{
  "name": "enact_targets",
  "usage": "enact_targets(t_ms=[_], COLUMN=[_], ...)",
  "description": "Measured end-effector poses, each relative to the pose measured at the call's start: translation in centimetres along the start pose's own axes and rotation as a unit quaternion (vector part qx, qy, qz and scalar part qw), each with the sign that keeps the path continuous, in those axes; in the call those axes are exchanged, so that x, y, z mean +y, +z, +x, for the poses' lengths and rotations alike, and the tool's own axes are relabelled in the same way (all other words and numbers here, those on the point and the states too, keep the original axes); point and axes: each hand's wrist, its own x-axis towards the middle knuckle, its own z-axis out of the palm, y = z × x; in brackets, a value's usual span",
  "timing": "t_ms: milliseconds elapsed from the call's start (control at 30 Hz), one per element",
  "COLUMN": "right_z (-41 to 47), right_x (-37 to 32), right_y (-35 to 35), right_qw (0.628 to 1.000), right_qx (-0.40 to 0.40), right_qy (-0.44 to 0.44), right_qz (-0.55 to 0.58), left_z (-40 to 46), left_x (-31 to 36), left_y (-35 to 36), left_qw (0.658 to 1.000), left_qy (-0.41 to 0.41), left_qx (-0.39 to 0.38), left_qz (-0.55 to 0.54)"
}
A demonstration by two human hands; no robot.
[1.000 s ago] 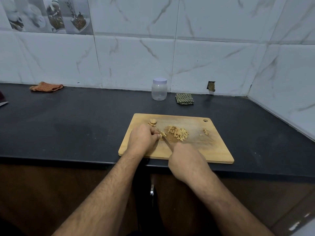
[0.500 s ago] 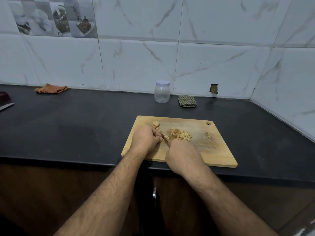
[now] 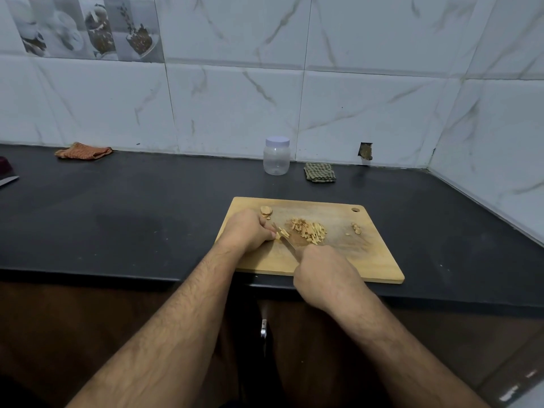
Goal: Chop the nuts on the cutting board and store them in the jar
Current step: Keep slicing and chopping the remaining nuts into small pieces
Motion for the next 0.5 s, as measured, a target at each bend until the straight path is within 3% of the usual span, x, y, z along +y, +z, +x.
enact_targets(t_ms=[500], right_z=[1.9], right_x=[-1.2], right_y=[0.6], right_qw=[0.999], right_qx=[0.028], right_qy=[-0.028], right_qz=[-0.023], left_z=[0.6], left_x=[0.4], left_y=[-0.5], left_qw=[0.999], left_qy=[-0.043], left_qx=[-0.015], left_qz=[-0.018])
